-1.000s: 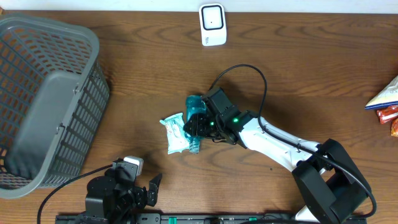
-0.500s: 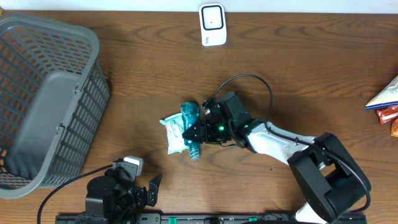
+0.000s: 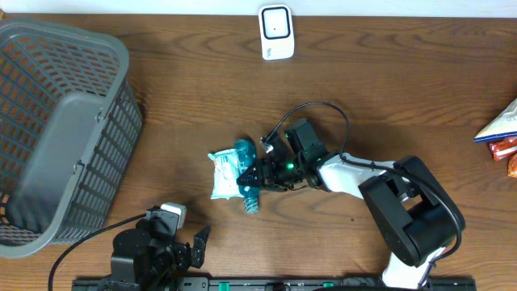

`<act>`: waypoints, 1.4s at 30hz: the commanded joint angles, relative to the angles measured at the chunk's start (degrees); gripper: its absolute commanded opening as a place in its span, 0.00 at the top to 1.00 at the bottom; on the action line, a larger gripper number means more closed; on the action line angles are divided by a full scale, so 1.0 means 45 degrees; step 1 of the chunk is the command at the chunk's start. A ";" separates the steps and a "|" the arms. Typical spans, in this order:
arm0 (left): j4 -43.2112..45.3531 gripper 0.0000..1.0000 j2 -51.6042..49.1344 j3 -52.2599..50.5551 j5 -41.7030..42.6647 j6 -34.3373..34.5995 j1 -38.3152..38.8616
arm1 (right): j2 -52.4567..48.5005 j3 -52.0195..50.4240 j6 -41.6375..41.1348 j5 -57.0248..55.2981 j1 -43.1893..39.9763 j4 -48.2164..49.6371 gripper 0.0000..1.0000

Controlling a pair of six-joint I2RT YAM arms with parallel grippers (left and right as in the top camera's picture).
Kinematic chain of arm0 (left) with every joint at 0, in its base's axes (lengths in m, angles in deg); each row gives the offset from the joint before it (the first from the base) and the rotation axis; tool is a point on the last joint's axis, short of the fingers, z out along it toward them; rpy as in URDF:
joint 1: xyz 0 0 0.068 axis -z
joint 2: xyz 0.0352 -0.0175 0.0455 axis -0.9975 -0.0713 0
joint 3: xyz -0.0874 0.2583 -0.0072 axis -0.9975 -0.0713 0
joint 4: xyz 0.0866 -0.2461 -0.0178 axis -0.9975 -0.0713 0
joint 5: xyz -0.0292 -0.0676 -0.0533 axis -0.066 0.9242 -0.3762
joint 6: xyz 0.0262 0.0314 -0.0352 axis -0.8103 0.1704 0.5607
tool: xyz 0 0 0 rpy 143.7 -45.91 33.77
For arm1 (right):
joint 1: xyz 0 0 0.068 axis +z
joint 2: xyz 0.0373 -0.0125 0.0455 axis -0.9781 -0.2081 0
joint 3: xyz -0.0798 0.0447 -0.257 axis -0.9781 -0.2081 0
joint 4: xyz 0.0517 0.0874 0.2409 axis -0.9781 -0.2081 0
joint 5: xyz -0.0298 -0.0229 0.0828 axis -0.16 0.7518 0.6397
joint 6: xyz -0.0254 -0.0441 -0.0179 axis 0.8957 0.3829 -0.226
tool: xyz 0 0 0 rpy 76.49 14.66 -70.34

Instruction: Scan the item barcode

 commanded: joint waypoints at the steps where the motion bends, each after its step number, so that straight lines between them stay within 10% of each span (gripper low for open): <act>1: -0.0155 0.01 0.0058 0.0019 0.0063 0.0019 0.0005 | -0.0748 -0.0432 0.0087 -0.1957 -0.0437 -0.1277 0.32; 10: -0.0155 0.01 0.0058 0.0019 0.0058 0.0019 0.0005 | -0.0748 -0.0432 -0.0039 -0.4541 -0.1248 -0.3546 0.18; 16: -0.0155 0.01 0.0058 0.0019 0.0058 0.0019 0.0005 | -0.0670 -0.0398 0.0403 -0.4619 -0.1248 -0.3740 0.27; 18: -0.0155 0.01 0.0058 0.0019 0.0058 0.0019 0.0005 | -0.0369 -0.0204 0.0913 -0.4600 -0.1214 -0.4163 0.01; 27: -0.0155 0.01 0.0058 0.0019 0.0058 0.0019 0.0005 | 0.3648 0.1948 0.0301 -1.1434 0.1146 -0.9141 0.01; 42: -0.0155 0.01 0.0058 0.0019 0.0058 0.0019 0.0005 | 0.0316 0.5547 -0.1287 -1.3954 0.4172 -0.9700 0.02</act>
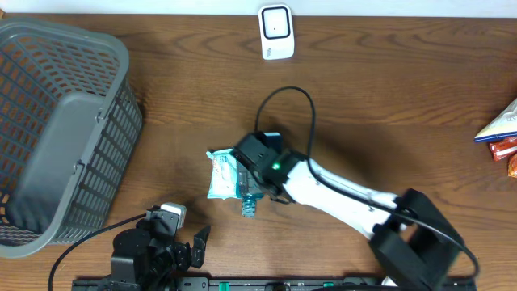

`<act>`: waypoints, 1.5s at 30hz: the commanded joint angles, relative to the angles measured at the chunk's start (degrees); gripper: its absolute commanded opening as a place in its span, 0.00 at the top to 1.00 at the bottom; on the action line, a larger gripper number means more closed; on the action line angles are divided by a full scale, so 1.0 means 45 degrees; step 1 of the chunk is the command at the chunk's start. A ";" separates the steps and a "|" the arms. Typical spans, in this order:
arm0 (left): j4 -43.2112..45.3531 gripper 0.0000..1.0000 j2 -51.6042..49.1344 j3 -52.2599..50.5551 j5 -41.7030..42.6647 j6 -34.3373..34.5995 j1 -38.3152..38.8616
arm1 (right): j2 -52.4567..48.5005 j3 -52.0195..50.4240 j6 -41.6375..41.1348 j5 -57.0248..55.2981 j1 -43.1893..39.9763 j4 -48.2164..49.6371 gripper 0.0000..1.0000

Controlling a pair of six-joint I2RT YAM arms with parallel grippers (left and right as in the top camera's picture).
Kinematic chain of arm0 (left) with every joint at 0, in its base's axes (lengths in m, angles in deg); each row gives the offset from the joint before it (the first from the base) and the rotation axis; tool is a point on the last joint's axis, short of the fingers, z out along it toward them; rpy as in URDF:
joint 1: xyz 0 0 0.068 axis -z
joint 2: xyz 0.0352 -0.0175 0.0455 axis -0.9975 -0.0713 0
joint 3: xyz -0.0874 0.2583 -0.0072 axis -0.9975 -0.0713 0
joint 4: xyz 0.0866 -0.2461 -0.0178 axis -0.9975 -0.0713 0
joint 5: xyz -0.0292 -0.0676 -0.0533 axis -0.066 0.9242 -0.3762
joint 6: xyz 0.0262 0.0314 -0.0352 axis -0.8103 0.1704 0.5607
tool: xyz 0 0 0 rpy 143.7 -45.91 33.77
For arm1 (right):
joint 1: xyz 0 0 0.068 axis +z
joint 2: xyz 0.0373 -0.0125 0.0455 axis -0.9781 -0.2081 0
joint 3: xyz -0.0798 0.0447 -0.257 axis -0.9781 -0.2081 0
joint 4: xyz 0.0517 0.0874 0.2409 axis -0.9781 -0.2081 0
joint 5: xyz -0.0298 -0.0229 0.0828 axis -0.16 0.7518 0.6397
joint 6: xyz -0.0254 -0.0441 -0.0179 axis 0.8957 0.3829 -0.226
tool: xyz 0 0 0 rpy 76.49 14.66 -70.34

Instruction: Scan the item barcode

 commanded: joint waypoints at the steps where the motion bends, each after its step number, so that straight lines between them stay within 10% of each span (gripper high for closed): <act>1: -0.0155 0.01 0.0053 0.0019 0.0063 0.0015 0.0005 | -0.1093 0.1477 -0.0316 -0.0685 0.0189 -0.0583 0.03; 10: -0.0155 0.01 0.0053 0.0019 0.0058 0.0015 0.0005 | -0.2681 0.2424 -0.1292 -0.0325 0.1506 -0.1817 0.10; 17: -0.0155 0.01 0.0053 0.0019 0.0058 0.0015 0.0010 | -0.4498 0.2424 -0.1753 0.0165 0.1608 -0.2599 0.68; 25: -0.0155 0.01 0.0053 0.0019 0.0058 0.0015 0.0005 | -0.4323 0.2477 0.0646 0.1787 0.1020 -0.2361 0.86; 45: -0.0155 0.01 0.0053 0.0019 0.0058 0.0015 0.0010 | -0.4182 0.2608 1.3459 1.3095 -0.1943 -0.1889 0.76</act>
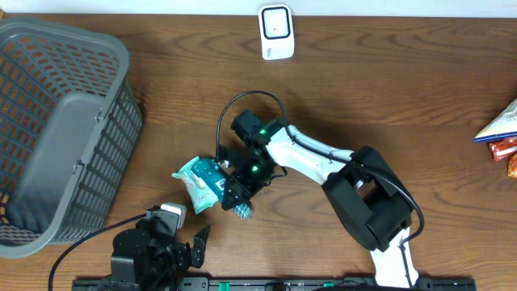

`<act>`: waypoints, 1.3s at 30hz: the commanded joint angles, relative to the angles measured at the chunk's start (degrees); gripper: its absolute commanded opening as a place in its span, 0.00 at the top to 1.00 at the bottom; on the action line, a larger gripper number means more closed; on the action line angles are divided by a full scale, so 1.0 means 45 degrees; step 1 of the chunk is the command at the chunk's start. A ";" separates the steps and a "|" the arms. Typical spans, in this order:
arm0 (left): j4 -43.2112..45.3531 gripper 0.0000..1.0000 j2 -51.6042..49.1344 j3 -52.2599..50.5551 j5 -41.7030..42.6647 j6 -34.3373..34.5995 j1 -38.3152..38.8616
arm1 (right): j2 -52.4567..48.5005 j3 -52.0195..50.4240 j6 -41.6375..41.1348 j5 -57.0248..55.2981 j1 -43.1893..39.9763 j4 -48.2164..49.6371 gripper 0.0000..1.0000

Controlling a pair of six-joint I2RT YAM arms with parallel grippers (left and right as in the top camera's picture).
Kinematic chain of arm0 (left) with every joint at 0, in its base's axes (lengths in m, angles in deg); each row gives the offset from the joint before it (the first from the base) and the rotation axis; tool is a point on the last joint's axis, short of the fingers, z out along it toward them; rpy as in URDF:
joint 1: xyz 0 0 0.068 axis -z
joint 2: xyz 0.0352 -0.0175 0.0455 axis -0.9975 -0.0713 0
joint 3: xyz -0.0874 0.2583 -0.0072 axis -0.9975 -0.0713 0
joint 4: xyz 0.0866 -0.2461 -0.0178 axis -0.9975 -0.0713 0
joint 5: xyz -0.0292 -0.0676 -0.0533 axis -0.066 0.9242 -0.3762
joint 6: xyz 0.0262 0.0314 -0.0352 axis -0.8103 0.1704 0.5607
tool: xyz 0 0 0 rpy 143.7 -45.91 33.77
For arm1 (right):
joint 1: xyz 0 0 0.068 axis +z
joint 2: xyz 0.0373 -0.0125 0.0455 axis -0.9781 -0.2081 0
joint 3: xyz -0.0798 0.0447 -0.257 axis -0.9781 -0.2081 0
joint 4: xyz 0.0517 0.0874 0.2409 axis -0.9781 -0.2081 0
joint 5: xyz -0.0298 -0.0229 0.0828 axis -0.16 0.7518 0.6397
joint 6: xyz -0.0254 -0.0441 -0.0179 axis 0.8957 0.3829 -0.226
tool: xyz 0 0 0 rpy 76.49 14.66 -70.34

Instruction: Scan the item barcode

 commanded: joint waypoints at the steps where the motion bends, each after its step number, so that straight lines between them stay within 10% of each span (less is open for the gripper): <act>1: -0.0155 0.01 0.0053 0.0019 0.0058 0.0019 0.0005 | -0.0277 -0.0364 0.2123 0.1200 -0.0389 0.0194 0.76; 4: -0.0155 0.01 0.0053 0.0019 0.0058 0.0019 0.0005 | -0.0282 -0.0622 0.2152 0.1137 -0.0670 0.0544 0.68; 5: -0.0155 0.01 0.0053 0.0019 0.0058 0.0019 0.0005 | -0.0287 -0.0748 0.2152 0.1083 -0.0801 0.0729 0.37; 6: -0.0155 0.01 0.0053 0.0019 0.0058 0.0019 0.0005 | -0.0287 -0.0840 0.2152 0.0996 -0.0908 0.0840 0.30; 14: -0.0155 0.01 0.0053 0.0019 0.0058 0.0019 0.0005 | -0.0287 -0.0996 0.0194 -0.1676 -0.1880 0.1273 0.25; 16: -0.0155 0.01 0.0053 0.0019 0.0058 0.0019 0.0005 | -0.0272 -0.0947 -0.0729 -0.2365 -0.2064 0.1389 0.01; 39: -0.0155 0.01 0.0053 0.0019 0.0058 0.0019 0.0005 | 0.0461 -0.0204 -0.5338 -0.9491 0.2215 0.3968 0.01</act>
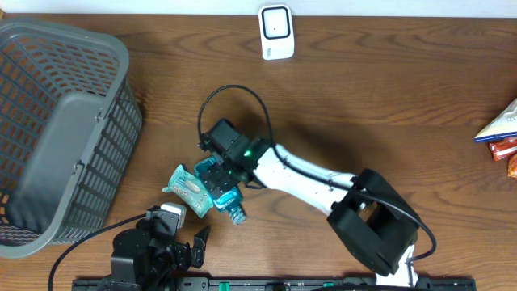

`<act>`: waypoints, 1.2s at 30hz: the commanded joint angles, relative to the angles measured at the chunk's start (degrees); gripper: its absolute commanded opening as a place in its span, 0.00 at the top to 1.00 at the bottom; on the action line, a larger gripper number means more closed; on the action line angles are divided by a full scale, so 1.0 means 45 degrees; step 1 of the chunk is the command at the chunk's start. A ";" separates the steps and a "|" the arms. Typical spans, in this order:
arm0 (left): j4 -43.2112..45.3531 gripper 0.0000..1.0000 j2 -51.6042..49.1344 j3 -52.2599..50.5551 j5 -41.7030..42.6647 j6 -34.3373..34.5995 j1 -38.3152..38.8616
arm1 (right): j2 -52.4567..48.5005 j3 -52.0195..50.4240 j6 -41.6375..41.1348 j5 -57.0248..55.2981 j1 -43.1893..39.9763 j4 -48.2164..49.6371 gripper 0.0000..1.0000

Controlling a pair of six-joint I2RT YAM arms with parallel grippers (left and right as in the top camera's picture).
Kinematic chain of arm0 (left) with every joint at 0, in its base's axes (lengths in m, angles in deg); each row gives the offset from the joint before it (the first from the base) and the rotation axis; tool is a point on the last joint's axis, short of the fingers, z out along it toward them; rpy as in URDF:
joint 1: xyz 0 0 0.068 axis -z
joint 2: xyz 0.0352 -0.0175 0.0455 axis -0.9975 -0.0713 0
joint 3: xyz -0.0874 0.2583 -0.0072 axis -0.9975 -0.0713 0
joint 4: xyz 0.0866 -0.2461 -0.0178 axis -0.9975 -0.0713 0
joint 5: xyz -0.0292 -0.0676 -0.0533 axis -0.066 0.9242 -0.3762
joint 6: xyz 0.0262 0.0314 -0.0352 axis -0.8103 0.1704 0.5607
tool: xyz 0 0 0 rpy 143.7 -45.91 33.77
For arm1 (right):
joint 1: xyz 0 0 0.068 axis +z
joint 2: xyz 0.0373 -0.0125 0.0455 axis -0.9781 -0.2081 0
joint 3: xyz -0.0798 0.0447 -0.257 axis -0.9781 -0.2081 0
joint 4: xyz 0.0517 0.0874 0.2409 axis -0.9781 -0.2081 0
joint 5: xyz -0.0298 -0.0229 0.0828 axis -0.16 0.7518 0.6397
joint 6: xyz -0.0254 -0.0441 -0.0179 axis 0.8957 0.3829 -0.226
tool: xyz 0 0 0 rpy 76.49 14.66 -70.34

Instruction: Scan the item barcode

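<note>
The item is a teal and white packet [186, 188] lying left of the table's centre, tilted. My right gripper [224, 192] reaches in from the lower right and is shut on the packet's right edge, its teal fingers [234, 213] partly covering it. The white barcode scanner [275, 32] stands at the far edge of the table, well away from the packet. My left gripper [199, 243] rests at the near edge, just below the packet; its dark fingers are too small to tell their state.
A large grey plastic basket [60, 129] fills the left side of the table. Snack packets [502, 133] poke in at the right edge. The right arm's black cable [234, 101] loops above the wrist.
My right gripper and the packet have shifted a little further left and toward the near edge. The packet has turned slightly. The left arm has not moved.
At first my right gripper stood around the packet near the table's centre. Then the arm lay stretched over it at the same spot. Later the packet was further left and tilted in the gripper, and now it is further left again, close to the left arm.
</note>
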 commanded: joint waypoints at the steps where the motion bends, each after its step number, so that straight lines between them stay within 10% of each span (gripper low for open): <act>1: -0.0155 0.01 0.0053 0.0019 0.0058 0.0019 0.0005 | -0.1035 0.0044 -0.1166 -0.1190 0.0121 0.0170 0.02; 10: -0.0155 0.01 0.0053 0.0019 0.0063 0.0019 0.0010 | -0.1370 0.0044 -0.2166 -0.3687 -0.0908 -0.1666 0.21; 20: -0.0155 0.01 0.0053 0.0019 0.0058 0.0019 0.0010 | -0.1370 0.0044 -0.1676 -0.3978 -0.2152 -0.3483 0.71; 27: -0.0155 0.00 0.0053 0.0019 0.0058 0.0019 0.0005 | -0.1345 0.0335 0.1273 0.1632 -0.2686 -0.3283 0.67; 36: -0.0155 0.01 0.0053 0.0019 0.0063 0.0019 0.0005 | -0.1350 0.0321 0.2477 0.1865 -0.3254 -0.3288 0.65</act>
